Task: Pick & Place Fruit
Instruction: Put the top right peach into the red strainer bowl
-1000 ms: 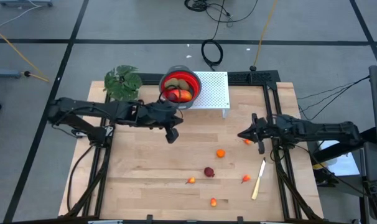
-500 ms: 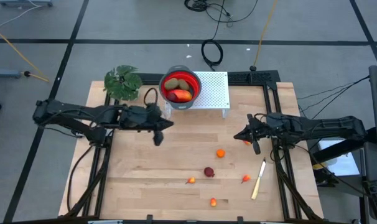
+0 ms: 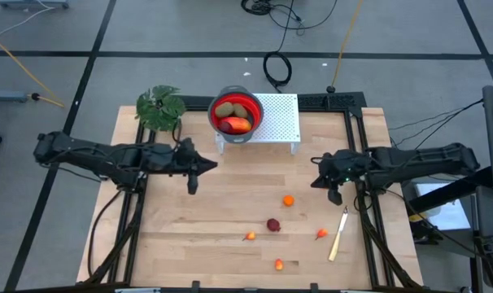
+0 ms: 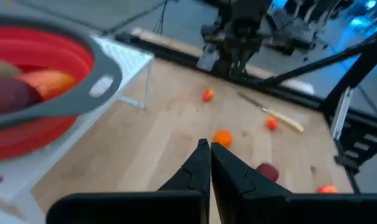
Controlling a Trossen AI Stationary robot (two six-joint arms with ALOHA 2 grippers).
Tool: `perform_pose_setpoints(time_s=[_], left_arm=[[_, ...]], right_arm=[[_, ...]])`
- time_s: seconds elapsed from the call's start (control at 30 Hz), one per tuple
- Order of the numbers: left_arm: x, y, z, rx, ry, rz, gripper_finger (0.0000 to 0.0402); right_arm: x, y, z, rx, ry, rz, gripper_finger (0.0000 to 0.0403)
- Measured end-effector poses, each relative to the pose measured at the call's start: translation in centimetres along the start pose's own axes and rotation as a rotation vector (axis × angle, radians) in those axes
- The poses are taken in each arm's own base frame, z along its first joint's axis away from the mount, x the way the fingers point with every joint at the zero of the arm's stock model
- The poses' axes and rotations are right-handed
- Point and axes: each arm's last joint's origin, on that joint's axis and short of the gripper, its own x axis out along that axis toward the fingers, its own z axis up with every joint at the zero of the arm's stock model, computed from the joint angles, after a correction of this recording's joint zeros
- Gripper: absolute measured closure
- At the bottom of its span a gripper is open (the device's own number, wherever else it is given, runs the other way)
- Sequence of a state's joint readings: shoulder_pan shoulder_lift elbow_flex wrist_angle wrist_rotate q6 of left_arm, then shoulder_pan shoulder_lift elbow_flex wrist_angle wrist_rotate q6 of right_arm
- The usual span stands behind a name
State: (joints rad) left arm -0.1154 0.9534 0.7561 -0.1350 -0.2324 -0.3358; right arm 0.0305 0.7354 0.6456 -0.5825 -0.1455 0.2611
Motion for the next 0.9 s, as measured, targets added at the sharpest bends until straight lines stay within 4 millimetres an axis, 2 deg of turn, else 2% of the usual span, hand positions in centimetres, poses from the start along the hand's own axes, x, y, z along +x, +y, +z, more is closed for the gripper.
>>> perform_pose_setpoints(time_s=[0.33, 0.57, 0.73, 0.9], left_arm=[[-1.3, 1.2, -2.5, 0.01, -0.036, -0.017, 0.0393], [-2.4, 1.8, -3.6, -0.004, -0.077, -0.045, 0.039], [-2.8, 2.2, -4.4, -0.004, -0.078, -0.042, 0.0394], [-2.7, 2.4, -4.8, 0.0, -0.074, -0.029, 0.0395]], right_arm=[[1.6, -0.3, -0.7, 0.061, 0.279, -0.086, 0.0402], [2.3, -0.5, -1.0, 0.074, 0.361, -0.113, 0.0399], [2.2, -0.6, -1.3, 0.095, 0.392, -0.127, 0.0375], [1.8, -0.7, -1.9, 0.102, 0.459, -0.157, 0.0331]])
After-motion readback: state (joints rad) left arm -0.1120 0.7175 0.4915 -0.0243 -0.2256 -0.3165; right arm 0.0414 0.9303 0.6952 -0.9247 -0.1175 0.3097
